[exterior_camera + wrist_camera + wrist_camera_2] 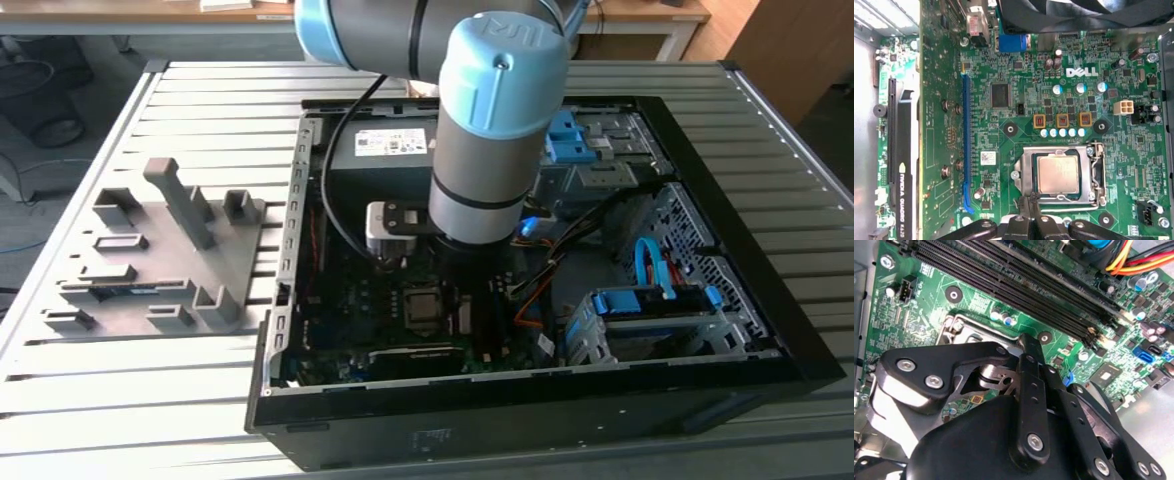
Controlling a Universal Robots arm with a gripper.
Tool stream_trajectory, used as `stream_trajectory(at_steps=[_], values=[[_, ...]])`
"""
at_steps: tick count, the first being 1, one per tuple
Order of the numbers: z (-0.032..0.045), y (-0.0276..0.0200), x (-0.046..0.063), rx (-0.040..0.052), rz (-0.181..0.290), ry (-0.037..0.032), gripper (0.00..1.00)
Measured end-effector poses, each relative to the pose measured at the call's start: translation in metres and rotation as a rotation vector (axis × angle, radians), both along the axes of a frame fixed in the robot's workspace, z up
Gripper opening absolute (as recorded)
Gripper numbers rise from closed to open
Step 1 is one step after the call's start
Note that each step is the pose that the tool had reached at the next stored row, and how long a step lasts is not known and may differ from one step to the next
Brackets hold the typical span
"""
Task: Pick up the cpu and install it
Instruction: 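Install the first cpu locking lever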
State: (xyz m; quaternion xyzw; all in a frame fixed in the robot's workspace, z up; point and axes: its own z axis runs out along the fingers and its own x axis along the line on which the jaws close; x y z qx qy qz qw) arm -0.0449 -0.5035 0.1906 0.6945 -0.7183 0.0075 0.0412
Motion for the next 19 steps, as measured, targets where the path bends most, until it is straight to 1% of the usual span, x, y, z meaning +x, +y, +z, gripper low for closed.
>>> stream_trajectory(at_steps=[7,9,11,15,19], values=[[-0.0013,0.0000,0.0036,0.0011,0.001,-0.0001,0.10],[-0.0016,0.0000,0.0042,0.0057,0.001,0.0000,0.10],[-0.0020,0.0000,0.0051,0.0127,0.001,-0.0001,0.10],[-0.0022,0.0000,0.0051,0.0236,0.001,-0.0001,0.10],[-0.0011,0.0000,0.0049,0.0277,0.001,-0.0020,0.10]])
